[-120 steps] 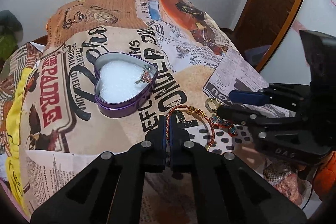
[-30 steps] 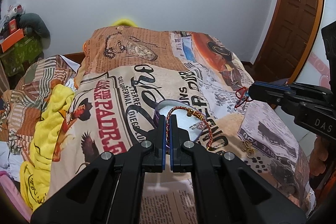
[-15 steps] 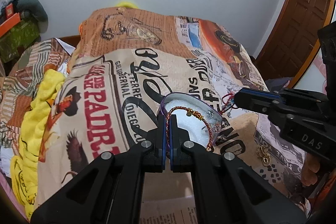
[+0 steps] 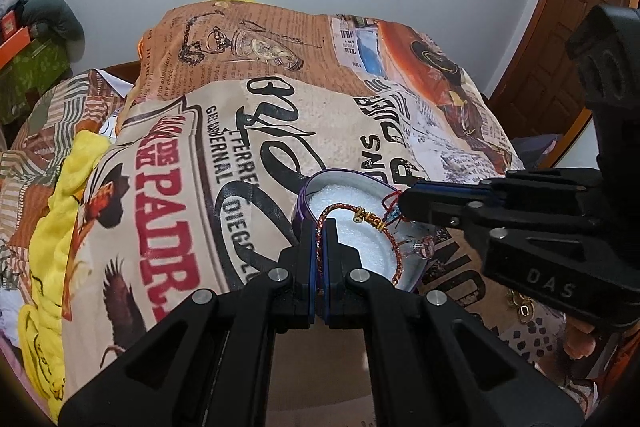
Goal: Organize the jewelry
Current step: 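Lift the bracelet with both tools and carry it into the heart tin, then open both tools to release the bracelet inside the tin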
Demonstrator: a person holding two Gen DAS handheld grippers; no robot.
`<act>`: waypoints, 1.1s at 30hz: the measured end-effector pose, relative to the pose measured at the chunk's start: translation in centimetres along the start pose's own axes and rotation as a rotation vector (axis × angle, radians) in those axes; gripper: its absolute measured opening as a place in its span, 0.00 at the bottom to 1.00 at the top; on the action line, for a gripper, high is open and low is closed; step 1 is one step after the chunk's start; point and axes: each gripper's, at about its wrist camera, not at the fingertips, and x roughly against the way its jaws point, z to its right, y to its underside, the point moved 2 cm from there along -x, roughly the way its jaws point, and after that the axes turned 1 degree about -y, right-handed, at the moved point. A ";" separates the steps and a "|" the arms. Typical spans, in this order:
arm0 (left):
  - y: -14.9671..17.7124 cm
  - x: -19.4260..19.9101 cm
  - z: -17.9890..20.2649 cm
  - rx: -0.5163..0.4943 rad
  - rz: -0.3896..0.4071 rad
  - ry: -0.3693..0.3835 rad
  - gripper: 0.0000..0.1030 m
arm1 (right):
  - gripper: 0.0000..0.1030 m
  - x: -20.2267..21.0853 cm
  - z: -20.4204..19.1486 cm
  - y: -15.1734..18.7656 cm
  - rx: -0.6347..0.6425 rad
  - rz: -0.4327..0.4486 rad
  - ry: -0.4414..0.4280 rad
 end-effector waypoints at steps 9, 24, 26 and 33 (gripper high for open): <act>0.1 -0.4 0.0 0.000 -0.011 0.014 0.01 | 0.07 -0.8 -0.2 0.3 0.025 -0.024 0.009; 0.5 0.7 -0.4 0.017 -0.014 -0.024 0.14 | 0.24 1.2 -1.1 0.4 0.063 0.006 0.072; 0.5 1.2 -0.3 0.015 -0.008 -0.028 0.15 | 0.26 1.8 -1.2 0.5 0.067 0.020 0.080; 0.3 3.7 0.8 -0.019 0.025 -0.049 0.23 | 0.26 4.7 -1.6 0.9 0.072 0.073 0.106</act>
